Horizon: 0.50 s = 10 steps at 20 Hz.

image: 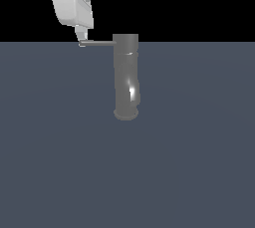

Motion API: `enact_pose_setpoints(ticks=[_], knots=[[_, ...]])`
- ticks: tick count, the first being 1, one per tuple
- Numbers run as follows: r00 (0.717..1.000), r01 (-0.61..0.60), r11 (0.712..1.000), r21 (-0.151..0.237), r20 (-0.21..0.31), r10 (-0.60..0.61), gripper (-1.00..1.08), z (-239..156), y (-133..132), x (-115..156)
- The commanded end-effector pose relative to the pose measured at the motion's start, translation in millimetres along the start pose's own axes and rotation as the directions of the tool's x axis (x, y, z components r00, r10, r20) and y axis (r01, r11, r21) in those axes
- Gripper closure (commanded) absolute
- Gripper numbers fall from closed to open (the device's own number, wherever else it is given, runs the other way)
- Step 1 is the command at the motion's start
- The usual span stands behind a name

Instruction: Turn on the faucet by rotating a designated handle.

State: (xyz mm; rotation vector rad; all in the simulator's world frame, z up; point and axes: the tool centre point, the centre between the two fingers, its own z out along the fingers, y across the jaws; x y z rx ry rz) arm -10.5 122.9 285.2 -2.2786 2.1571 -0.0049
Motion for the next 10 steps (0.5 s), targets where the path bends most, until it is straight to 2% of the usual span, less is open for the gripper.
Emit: enact_pose_setpoints(ticks=[1, 10], knots=[[1.000, -0.003, 1.000, -0.002, -0.001, 0.003, 1.08, -0.2, 5.6, 7.3], [1.000, -0.003, 1.000, -0.003, -0.001, 0.003, 1.08, -0.1, 28.4, 31.8]])
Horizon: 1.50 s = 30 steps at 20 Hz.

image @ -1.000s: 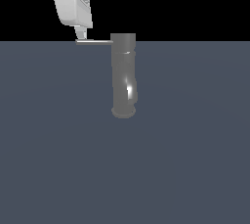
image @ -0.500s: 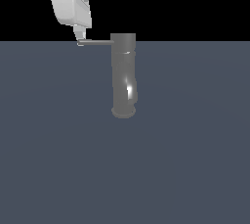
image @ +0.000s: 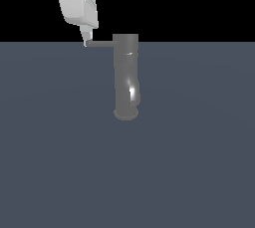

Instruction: Turn on the faucet by rotating a designated handle.

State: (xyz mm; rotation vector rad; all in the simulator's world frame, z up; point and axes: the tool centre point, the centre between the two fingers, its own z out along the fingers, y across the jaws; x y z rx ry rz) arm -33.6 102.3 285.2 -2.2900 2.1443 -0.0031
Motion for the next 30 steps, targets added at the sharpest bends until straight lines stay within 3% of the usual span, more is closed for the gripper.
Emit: enact_pose_setpoints(ticks=[1, 16, 18, 30], knots=[[1.000, -0.014, 1.000, -0.002, -0.002, 0.014, 1.08, -0.1, 6.9, 15.2], [1.000, -0.014, 1.000, -0.004, -0.002, 0.014, 1.08, -0.4, 46.9, 57.9], [1.000, -0.004, 1.000, -0.002, -0.002, 0.004, 1.08, -0.2, 43.6, 50.1], [1.000, -0.010, 1.000, -0.004, -0.002, 0.010, 1.08, -0.4, 41.1, 124.3]])
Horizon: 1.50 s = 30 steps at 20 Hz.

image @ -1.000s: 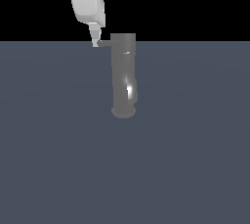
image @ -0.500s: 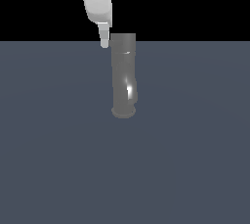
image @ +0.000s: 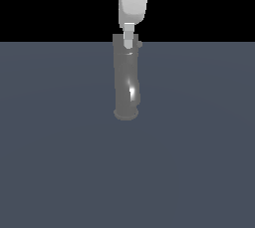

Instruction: Turn on the faucet by rotating a designated handle.

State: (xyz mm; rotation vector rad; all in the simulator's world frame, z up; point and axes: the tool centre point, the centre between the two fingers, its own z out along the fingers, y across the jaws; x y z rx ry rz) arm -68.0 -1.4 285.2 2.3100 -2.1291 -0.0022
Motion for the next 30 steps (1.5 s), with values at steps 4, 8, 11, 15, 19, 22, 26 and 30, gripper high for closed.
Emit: enact_pose_setpoints(ticks=[4, 8, 11, 15, 19, 22, 26, 30], knots=[[1.000, -0.028, 1.000, 0.001, -0.001, 0.028, 1.08, -0.2, -0.1, 45.5], [1.000, -0.029, 1.000, 0.001, -0.001, 0.029, 1.08, -0.2, -0.5, 61.5], [1.000, 0.002, 1.000, 0.001, 0.000, -0.002, 1.08, -0.1, -7.1, 43.8], [1.000, -0.001, 1.000, 0.001, 0.000, 0.001, 1.08, -0.1, -15.0, 52.7], [1.000, -0.004, 1.000, 0.001, 0.000, 0.004, 1.08, -0.1, -22.5, 61.6], [1.000, -0.007, 1.000, 0.001, 0.000, 0.007, 1.08, -0.1, -28.1, 68.1], [1.000, -0.009, 1.000, 0.001, 0.000, 0.009, 1.08, -0.2, -35.4, 76.5], [1.000, -0.012, 1.000, 0.001, 0.000, 0.012, 1.08, -0.2, -42.5, 84.9]])
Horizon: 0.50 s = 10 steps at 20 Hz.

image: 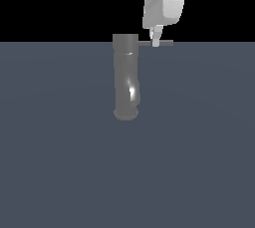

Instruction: Turn on the faucet by rotating a designated handle.

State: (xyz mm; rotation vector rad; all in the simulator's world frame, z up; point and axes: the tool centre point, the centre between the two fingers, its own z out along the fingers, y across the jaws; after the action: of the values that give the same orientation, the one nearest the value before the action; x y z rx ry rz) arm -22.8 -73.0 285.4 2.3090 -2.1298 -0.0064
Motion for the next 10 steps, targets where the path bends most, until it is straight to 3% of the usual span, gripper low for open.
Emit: enact_pose_setpoints(ticks=[1, 10], knots=[[1.000, -0.012, 1.000, 0.003, -0.002, 0.012, 1.08, 0.1, -5.0, 11.9], [1.000, -0.019, 1.000, 0.003, -0.002, 0.019, 1.08, 0.0, -20.6, 30.5]])
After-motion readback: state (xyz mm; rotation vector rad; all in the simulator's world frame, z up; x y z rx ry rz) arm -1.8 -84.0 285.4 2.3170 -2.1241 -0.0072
